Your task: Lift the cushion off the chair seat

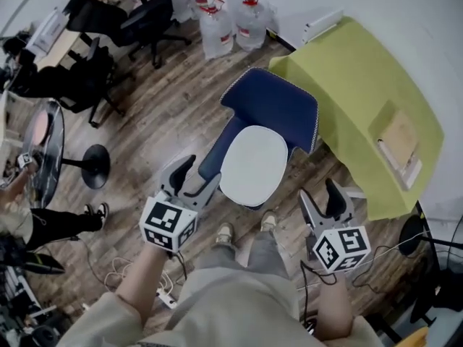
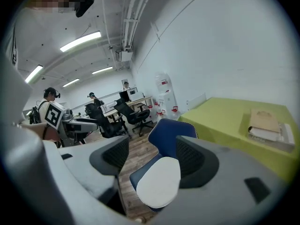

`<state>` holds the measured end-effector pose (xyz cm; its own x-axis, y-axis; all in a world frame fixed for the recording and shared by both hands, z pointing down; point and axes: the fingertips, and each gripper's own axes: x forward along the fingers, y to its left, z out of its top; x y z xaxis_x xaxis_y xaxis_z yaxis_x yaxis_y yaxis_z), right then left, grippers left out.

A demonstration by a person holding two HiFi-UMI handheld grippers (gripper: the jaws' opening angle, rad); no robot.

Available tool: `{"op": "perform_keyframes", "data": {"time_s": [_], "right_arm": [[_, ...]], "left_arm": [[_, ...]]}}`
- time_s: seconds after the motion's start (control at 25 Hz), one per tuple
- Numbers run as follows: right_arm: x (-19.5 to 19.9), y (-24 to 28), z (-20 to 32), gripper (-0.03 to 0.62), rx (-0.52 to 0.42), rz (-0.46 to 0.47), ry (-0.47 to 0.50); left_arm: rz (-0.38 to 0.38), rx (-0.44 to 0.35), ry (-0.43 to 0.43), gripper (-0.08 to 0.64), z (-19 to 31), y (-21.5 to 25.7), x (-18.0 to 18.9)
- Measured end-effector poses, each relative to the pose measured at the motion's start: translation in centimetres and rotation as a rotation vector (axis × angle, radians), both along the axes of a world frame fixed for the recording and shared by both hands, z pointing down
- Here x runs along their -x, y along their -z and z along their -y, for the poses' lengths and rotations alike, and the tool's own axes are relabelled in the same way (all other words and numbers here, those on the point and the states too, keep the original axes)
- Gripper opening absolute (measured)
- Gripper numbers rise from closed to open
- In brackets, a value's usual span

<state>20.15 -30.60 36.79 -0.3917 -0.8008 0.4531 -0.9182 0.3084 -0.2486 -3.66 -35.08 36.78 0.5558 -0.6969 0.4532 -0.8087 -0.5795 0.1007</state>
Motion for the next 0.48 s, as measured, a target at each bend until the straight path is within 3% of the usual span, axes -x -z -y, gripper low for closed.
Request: {"op": "perform_keyframes", "data": {"time_s": [0.28,0.48], "right_arm": [[0.0,-8.1,5.4,0.319,0.080,0.009,0.079],[0.1,-15.1,8.7,0.328,0.146,0.009,0.050]], "left_arm": [[0.032,0.071,0.018,0.275,3.8,-7.9,-2.5],[0.022,0.155,0.023,0.275,6.5,-14.6,-1.9]]}}
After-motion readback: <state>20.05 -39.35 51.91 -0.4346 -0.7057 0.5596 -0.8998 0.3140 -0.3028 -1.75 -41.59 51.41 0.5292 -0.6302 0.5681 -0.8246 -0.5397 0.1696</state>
